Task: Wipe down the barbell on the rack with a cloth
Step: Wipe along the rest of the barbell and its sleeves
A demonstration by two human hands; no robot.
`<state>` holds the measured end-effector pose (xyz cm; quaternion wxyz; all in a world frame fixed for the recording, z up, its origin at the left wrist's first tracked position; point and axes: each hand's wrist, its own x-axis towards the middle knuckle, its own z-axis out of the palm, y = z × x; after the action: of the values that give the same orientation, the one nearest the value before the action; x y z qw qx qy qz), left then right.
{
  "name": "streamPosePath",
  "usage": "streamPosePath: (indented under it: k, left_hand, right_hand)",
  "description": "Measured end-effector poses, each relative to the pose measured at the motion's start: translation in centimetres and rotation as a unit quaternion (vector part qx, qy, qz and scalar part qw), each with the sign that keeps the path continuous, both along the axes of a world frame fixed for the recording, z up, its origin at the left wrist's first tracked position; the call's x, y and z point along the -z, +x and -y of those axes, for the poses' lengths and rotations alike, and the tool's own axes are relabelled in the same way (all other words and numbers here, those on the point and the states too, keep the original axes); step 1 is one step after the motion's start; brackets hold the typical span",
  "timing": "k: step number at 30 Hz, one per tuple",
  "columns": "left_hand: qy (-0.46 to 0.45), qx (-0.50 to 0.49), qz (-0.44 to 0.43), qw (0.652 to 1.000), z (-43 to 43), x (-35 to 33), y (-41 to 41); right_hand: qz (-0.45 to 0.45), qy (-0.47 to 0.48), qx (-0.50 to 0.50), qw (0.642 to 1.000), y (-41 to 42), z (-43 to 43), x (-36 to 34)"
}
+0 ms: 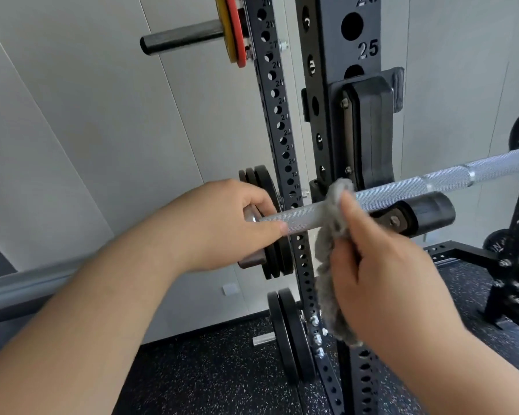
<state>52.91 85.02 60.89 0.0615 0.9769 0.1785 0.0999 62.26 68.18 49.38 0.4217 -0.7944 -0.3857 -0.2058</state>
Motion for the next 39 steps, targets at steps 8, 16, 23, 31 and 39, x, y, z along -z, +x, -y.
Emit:
streamPosePath:
  k: [8,16,23,31,39]
  left_hand:
    - [0.058,0.002,0.061,0.996,0.4,1.4,0.0]
    - [0.089,0.02,0.077,0.993,0.6,1.9,-1.5]
    - [0.068,-0.006,0.02,0.997,0.8,1.3,-1.5]
    - [0.066,0.025,0.026,0.997,0.5,1.6,-2.1]
    - [0.072,0.049,0.083,0.993,0.9,2.3,-1.5]
  right_hand:
    - [0.004,-0.004,-0.082,0.997,-1.7,-1.0,-1.3]
    - [-0.019,-0.042,-0.118,0.992,-3.1,-1.4,-1.7]
    - [-0.051,-0.077,-0.066,0.994,-2.0,-0.2,-4.3]
    - [-0.041,-0.055,-0.047,0.997,-1.4,0.5,-4.1]
    - [0.019,-0.06,-0.058,0.996,-2.1,-0.1,-1.1]
